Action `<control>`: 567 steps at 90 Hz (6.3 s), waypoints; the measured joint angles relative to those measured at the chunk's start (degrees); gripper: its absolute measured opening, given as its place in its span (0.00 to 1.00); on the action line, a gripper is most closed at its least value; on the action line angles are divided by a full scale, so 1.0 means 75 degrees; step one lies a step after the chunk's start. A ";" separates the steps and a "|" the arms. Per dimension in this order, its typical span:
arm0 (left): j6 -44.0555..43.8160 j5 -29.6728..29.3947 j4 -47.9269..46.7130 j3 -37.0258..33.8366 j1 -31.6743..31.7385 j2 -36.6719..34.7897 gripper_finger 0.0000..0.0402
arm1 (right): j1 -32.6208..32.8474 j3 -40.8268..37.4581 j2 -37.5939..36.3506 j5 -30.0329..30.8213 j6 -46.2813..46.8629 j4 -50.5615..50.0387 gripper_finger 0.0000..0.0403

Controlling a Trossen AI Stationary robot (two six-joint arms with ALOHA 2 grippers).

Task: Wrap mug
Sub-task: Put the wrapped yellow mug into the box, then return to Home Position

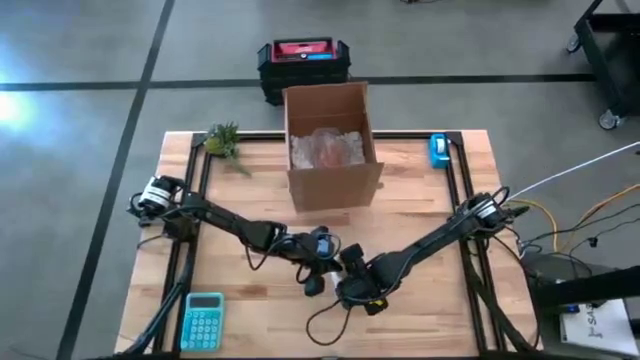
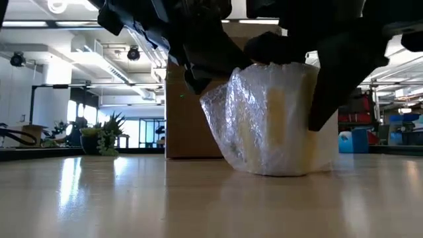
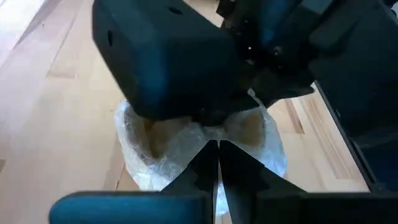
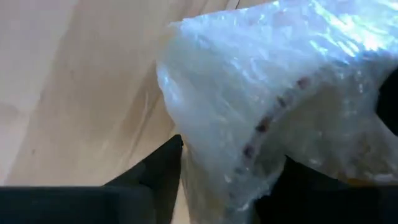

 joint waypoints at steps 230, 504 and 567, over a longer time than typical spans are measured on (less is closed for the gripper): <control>0.0127 -0.1201 -0.3258 -0.0015 -0.0435 -0.2606 0.00 | -0.6624 0.5685 0.0889 -0.2078 -0.0935 -0.2555 0.48; 0.0177 -0.1054 0.1154 -0.6991 0.1235 -0.9232 0.00 | -0.4104 -1.1134 -1.5253 -0.1493 0.2429 0.6642 0.00; 0.0693 -0.1411 -0.1288 -0.7894 0.1235 -1.3505 0.00 | -0.4103 -1.1137 -1.5144 -0.1530 0.2242 0.6621 0.00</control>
